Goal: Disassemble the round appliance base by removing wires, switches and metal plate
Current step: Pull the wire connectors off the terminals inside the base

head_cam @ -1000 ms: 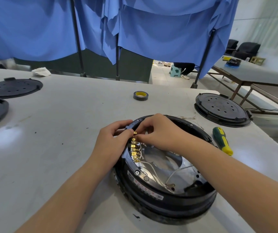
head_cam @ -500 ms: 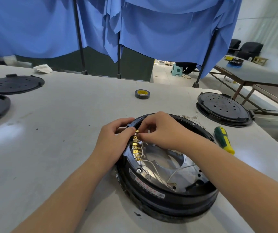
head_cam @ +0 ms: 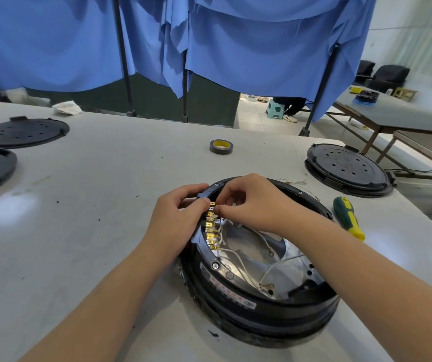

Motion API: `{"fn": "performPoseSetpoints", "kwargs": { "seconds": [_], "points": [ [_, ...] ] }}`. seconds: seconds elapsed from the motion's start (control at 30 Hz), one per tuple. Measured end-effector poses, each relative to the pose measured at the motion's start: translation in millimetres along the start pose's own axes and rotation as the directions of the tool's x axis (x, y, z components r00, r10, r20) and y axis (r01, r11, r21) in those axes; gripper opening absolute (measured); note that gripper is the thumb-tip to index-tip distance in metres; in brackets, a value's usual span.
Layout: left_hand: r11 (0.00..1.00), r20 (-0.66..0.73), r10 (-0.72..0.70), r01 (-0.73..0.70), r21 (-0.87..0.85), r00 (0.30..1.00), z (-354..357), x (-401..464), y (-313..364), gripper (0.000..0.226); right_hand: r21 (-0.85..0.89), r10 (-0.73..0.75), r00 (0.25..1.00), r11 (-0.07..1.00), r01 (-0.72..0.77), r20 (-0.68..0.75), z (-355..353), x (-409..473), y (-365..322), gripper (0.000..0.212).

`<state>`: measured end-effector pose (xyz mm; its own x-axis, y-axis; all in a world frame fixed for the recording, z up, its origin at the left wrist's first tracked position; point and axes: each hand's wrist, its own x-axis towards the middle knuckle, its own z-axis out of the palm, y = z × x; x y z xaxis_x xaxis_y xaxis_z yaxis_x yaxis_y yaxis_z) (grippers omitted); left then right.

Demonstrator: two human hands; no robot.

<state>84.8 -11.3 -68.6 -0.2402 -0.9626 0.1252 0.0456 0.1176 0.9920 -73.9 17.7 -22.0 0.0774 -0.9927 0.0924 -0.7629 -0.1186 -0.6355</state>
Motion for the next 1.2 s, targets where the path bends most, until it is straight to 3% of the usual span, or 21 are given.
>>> {"fn": "performPoseSetpoints", "kwargs": {
  "seconds": [0.17, 0.4, 0.77, 1.2],
  "points": [
    [1.000, -0.001, -0.001, 0.001, -0.005, 1.000, 0.2, 0.2, 0.4, 0.029, 0.058, 0.002, 0.998, 0.998, 0.002, -0.060, -2.0, -0.4, 1.5, 0.003],
    [1.000, -0.006, -0.006, 0.006, -0.011, 1.000, 1.0, 0.2, 0.1, 0.029, 0.063, -0.055, 0.997, 0.997, 0.051, 0.056, -5.2, -5.7, -3.9, 0.009],
    [1.000, -0.009, -0.006, 0.006, 0.007, 1.000, 0.7, 0.2, -0.1, 0.028, -0.036, -0.074, 0.991, 0.996, 0.079, 0.111, -3.1, -7.6, -6.4, 0.009],
    [1.000, 0.002, -0.003, 0.003, 0.008, 1.000, -0.1, 1.1, -1.5, 0.029, 0.000, -0.101, 0.986, 0.995, 0.102, 0.133, 1.8, -4.4, -7.1, 0.008]
  ]
}}
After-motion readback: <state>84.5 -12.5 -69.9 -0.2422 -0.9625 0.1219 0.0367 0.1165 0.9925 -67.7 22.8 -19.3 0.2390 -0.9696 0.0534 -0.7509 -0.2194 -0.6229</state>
